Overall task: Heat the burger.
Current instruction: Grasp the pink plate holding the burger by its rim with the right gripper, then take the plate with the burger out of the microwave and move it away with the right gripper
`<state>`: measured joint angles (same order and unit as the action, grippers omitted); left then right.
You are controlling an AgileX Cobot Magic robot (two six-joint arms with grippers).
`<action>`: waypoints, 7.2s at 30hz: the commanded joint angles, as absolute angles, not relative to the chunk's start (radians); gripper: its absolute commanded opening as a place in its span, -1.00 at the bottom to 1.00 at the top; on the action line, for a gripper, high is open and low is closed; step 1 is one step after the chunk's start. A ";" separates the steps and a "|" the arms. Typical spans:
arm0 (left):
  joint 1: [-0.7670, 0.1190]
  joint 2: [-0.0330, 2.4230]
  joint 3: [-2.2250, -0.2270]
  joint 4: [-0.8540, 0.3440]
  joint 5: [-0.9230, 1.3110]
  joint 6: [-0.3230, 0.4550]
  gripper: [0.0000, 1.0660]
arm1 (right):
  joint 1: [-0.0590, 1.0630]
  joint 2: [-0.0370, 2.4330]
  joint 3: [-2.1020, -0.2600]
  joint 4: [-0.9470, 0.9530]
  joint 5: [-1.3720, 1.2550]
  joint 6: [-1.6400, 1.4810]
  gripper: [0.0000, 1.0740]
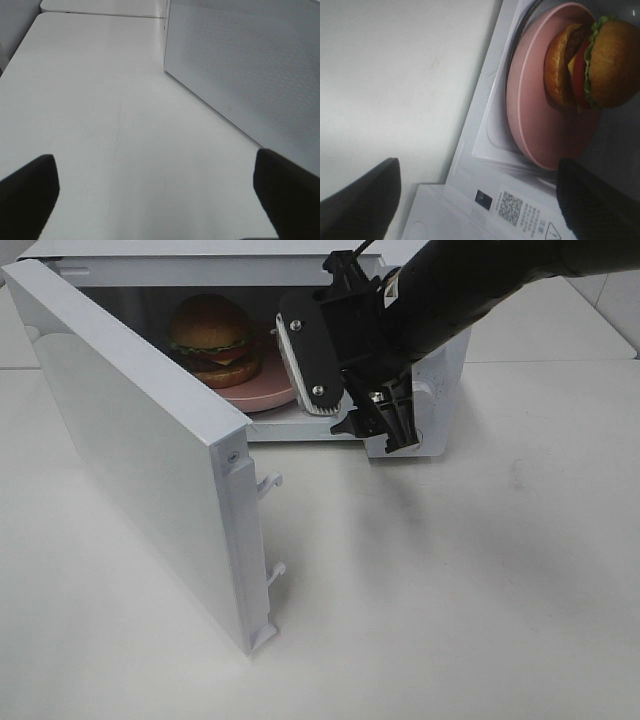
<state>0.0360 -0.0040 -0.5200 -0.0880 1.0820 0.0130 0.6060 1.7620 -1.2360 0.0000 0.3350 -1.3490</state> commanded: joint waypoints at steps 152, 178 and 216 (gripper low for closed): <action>0.035 -0.006 -0.517 -0.092 1.071 0.012 0.83 | 0.587 1.742 -1.195 0.348 0.405 -1.873 -1.00; 0.035 -0.006 -0.517 -0.092 1.071 0.012 0.83 | 0.587 1.417 -0.786 0.425 0.300 -1.841 -1.00; 0.035 -0.006 -0.517 -0.092 1.071 0.012 0.83 | 0.587 0.768 -0.399 -0.022 0.365 -1.190 -1.00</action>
